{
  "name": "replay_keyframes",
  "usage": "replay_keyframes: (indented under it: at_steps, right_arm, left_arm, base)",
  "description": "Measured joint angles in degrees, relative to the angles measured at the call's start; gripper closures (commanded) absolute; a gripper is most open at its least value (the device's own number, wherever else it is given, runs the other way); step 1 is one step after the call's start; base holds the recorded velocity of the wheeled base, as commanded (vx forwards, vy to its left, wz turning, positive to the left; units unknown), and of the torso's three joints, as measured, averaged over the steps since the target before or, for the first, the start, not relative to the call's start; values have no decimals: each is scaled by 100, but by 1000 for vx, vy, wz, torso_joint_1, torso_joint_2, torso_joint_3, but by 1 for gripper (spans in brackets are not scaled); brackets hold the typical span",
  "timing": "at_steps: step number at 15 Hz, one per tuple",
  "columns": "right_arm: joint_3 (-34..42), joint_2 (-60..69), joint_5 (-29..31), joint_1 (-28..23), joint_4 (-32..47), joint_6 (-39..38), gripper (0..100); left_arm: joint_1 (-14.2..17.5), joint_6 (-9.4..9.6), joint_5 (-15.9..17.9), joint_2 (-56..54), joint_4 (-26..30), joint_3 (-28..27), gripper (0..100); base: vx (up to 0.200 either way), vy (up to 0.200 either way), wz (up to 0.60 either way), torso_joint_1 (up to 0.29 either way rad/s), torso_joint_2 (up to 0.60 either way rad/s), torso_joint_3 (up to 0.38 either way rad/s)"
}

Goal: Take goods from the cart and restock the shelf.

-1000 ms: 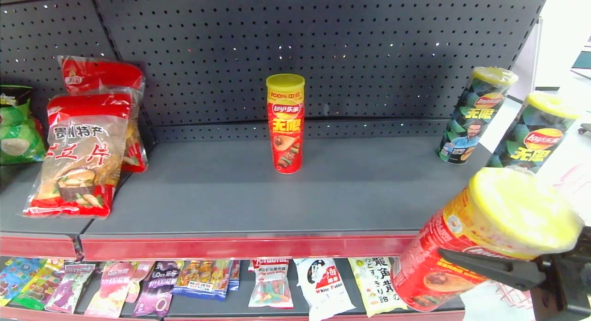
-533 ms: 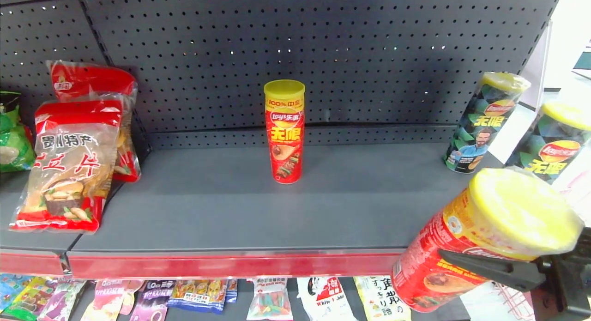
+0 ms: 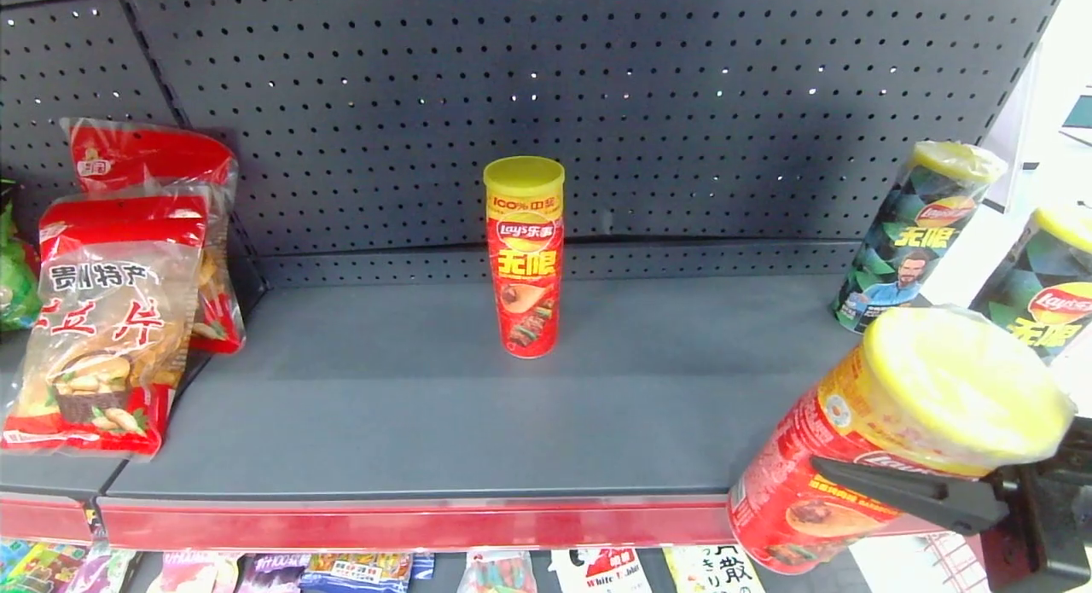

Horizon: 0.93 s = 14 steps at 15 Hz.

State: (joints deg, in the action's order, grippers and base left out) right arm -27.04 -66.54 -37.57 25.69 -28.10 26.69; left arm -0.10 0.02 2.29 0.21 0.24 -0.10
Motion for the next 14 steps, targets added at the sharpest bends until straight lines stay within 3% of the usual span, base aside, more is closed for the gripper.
replay_keyframes:
  at_steps: [7, 10, 14]
  right_arm:
    - [-30, 35, 43, -11, 2, -94, 100]
    - [-110, 30, 112, -13, -4, -187, 100]
    - [-129, 35, 123, -15, -11, -312, 100]
  left_arm:
    - [-4, 51, 46, 6, -119, -78, 0]
    - [-229, -137, 68, 443, -325, -1139, 0]
    - [-867, -325, -6, 2216, -658, -3462, 0]
  base:
    - [0, 0, 0, 0, 0, 0]
    - [0, 0, 0, 0, 0, 0]
    - [0, 0, 0, 0, 0, 0]
